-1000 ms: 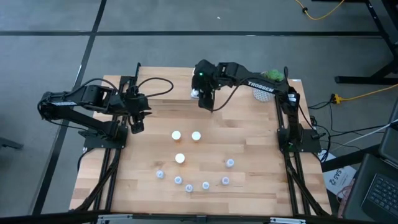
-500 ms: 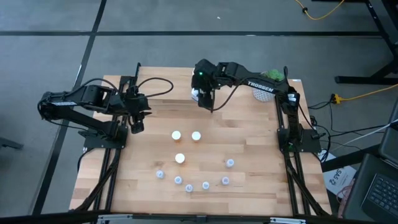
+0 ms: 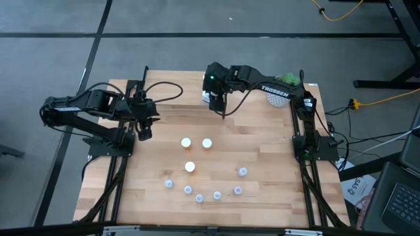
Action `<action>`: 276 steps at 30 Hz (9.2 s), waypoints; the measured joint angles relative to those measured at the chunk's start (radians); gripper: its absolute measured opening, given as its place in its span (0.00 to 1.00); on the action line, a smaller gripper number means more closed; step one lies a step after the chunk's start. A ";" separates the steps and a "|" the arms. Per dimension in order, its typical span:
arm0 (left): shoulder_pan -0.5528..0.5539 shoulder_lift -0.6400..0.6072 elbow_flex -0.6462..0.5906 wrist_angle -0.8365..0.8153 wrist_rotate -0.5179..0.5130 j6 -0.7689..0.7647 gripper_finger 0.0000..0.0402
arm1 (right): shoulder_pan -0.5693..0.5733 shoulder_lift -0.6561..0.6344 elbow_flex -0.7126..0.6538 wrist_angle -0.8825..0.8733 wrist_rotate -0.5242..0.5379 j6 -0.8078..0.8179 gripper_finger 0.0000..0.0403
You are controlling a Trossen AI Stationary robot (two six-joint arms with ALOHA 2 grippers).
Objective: Pick and place medicine bottles onto shelf by color
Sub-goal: Put the blue pill bottle on the shelf aligned with the blue pill bottles, then put the top right orange pill bottle on the shelf
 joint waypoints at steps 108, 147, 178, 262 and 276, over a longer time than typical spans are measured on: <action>0.000 0.000 0.000 0.004 0.000 -0.002 0.18 | 0.224 -0.058 -0.014 -0.545 -0.315 0.299 0.65; -0.001 0.099 0.000 0.256 0.206 -0.008 0.18 | 0.715 -0.915 -1.325 0.652 0.004 0.951 0.65; 0.000 0.638 -0.001 0.572 0.192 0.108 0.58 | 0.715 -0.910 -1.325 0.643 0.018 0.892 0.65; -0.002 0.837 -0.001 0.658 0.124 0.058 0.79 | 0.715 -0.906 -1.325 0.606 0.015 0.897 0.65; -0.003 0.853 -0.001 0.640 0.185 0.056 0.79 | 0.715 -0.906 -1.325 0.605 0.013 0.897 0.65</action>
